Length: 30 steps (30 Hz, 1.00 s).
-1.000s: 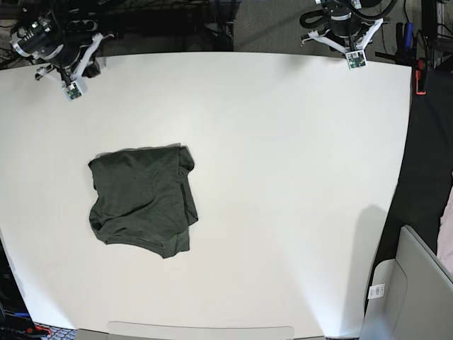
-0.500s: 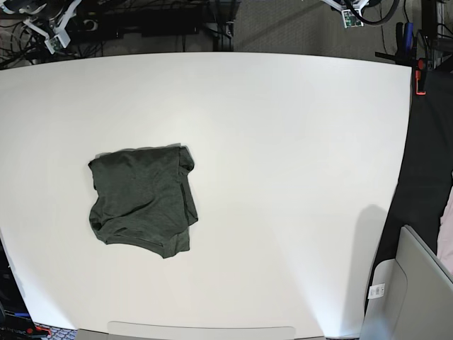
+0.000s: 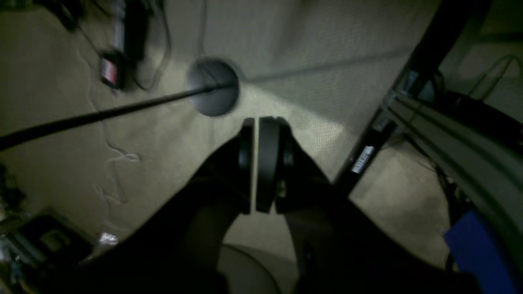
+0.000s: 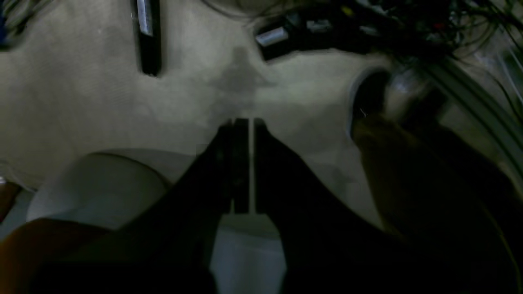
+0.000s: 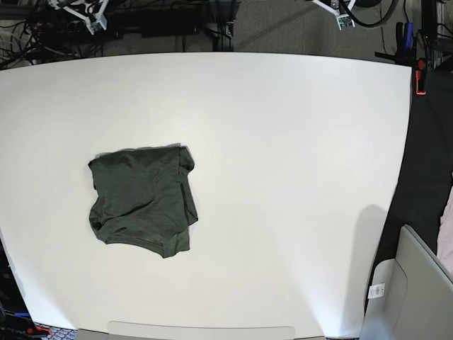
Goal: Fold the T-shirt properly
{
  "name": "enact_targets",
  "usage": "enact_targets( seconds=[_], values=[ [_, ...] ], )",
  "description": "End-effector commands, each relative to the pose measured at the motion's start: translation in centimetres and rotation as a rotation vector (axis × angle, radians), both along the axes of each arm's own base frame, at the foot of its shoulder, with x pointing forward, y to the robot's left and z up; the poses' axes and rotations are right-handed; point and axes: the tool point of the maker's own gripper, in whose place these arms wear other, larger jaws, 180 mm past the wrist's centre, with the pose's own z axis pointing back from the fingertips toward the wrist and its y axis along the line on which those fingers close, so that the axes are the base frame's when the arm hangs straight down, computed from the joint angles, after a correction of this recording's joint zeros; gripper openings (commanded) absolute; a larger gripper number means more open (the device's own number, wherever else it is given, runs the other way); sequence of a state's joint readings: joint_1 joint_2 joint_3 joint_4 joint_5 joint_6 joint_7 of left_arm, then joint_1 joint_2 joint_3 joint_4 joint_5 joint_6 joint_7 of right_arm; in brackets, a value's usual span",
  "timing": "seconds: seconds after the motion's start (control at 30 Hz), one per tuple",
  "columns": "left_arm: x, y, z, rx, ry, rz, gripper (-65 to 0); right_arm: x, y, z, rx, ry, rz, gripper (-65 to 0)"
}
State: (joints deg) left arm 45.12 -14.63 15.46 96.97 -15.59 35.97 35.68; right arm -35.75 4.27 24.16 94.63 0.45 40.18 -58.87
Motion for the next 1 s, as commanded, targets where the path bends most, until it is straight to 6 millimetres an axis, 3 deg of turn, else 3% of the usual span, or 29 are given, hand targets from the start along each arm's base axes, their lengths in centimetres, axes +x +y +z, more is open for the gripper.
enact_targets(
  seconds=[0.0,0.17,0.33,0.57,0.67,0.97],
  values=[
    [-0.3,-0.1,-0.7,-0.021,0.025,0.005,-65.0,0.4,-0.6,-0.4,-0.023,0.006,0.013,-65.0],
    [-1.0,-1.3,-4.4,-0.146,0.108,0.005,-65.0,1.2,0.5,-4.5,0.036,0.021,-0.004,-65.0],
    [-1.7,-0.4,-7.2,-0.138,0.181,0.004,-65.0,1.7,2.5,-8.0,0.122,0.032,-0.089,-65.0],
    [-2.9,-2.6,-11.7,-0.188,0.259,0.012,-65.0,3.7,5.7,-12.7,0.142,-0.084,-0.169,-65.0],
    [-3.1,-3.9,-13.1,-0.213,0.282,0.009,-65.0,4.8,7.8,-14.2,0.158,-0.108,-0.180,-65.0],
    [-2.8,-7.7,-15.0,-0.258,0.364,0.038,-65.0,8.5,10.4,-15.9,0.066,-0.192,-0.238,-64.9]
  ],
)
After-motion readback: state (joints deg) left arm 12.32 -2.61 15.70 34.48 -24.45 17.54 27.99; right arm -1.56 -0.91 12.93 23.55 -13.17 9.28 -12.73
